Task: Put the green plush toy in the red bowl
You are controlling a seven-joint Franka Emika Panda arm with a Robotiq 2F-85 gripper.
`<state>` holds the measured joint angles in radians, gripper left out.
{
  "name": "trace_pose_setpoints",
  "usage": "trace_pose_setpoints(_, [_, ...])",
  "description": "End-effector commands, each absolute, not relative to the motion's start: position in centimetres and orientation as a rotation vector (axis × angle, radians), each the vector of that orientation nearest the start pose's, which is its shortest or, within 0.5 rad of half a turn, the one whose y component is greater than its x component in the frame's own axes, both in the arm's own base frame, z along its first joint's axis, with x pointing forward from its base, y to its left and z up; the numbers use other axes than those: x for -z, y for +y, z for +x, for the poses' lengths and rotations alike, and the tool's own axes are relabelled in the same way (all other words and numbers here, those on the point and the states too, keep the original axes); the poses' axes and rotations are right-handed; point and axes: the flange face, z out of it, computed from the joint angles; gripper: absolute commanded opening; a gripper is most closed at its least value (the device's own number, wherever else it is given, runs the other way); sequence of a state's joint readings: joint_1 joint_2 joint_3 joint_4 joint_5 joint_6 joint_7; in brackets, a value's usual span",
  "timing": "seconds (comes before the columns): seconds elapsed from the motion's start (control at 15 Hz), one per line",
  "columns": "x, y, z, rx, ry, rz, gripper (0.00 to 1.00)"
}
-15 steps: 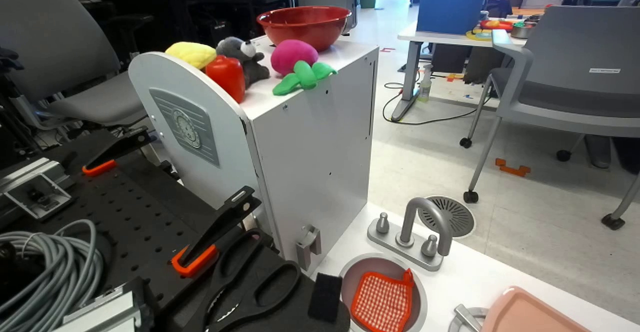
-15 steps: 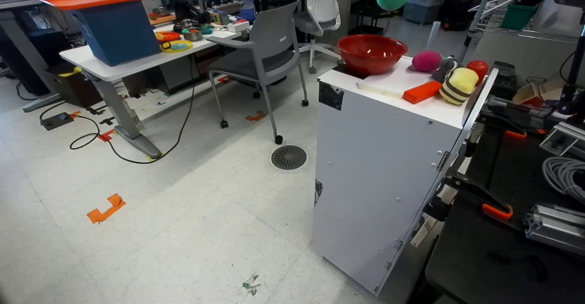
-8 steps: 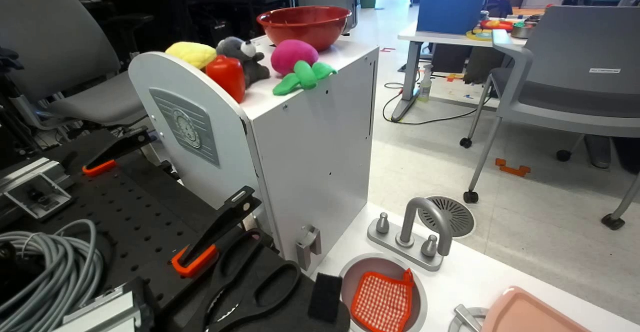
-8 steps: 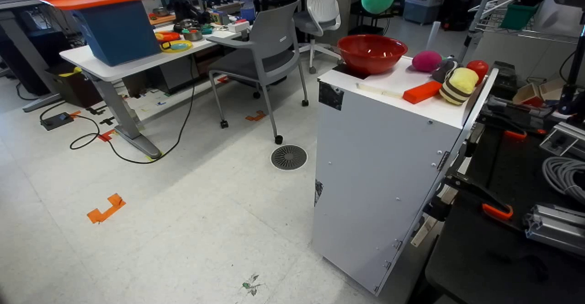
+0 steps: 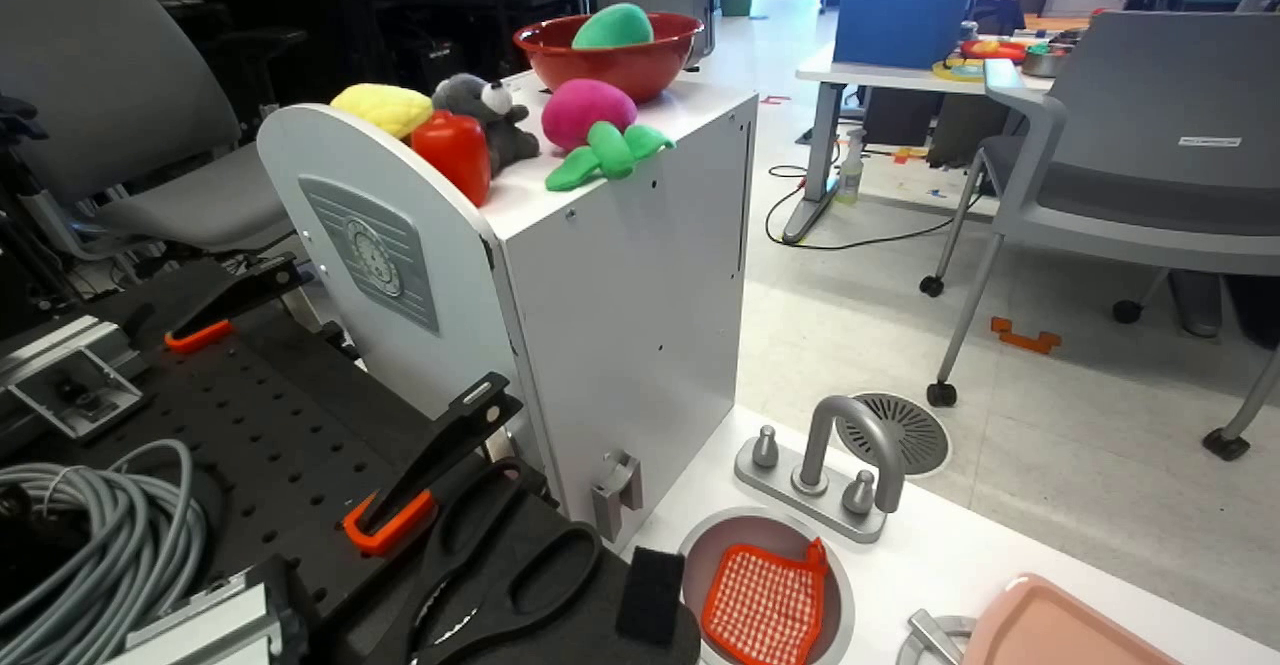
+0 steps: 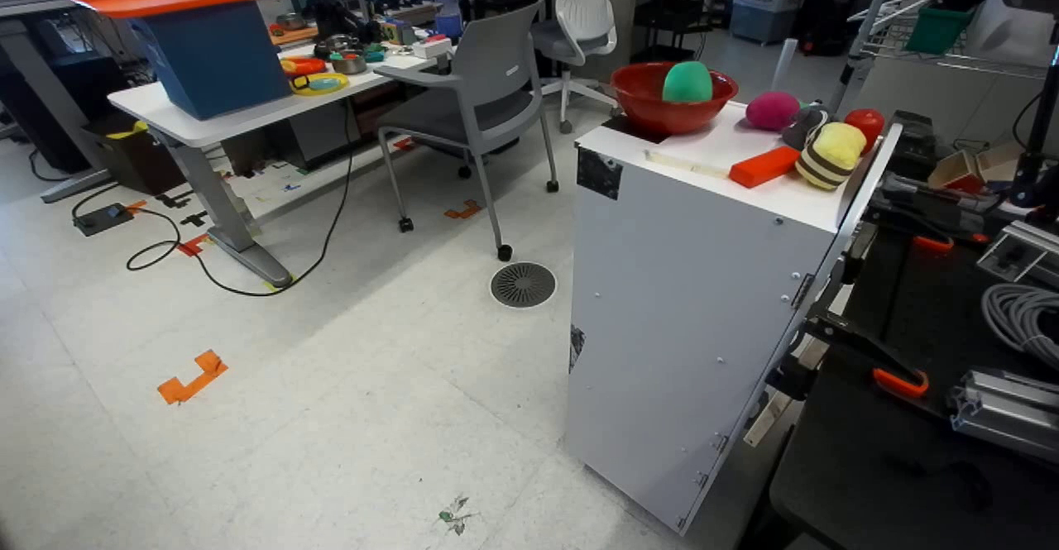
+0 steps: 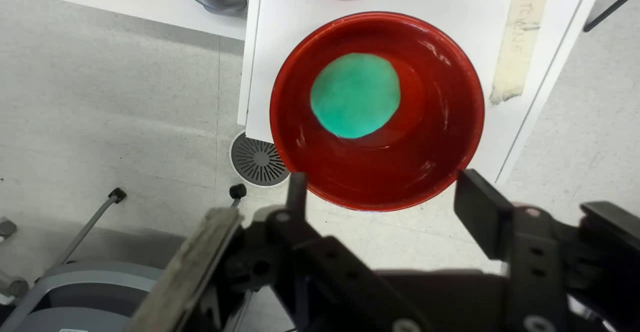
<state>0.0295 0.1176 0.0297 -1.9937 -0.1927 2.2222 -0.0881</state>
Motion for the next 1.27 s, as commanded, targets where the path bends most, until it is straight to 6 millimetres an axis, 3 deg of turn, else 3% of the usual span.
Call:
trace_pose_setpoints(0.0, [-42.0, 2.8, 59.0, 0.177, -0.429, -3.265, 1.00])
trace_pose_setpoints(0.27, [-42.1, 3.1, 58.5, 0.176, -0.465, -3.247, 1.00])
trace_pose_setpoints(1.07, [-40.1, 4.3, 53.3, 0.071, -0.419, -3.275, 1.00])
trace_pose_setpoints(1.13, [-39.5, 4.1, 54.6, 0.076, -0.440, -3.265, 1.00])
trace_pose_setpoints(1.2, [-39.4, 4.1, 54.3, 0.070, -0.437, -3.266, 1.00])
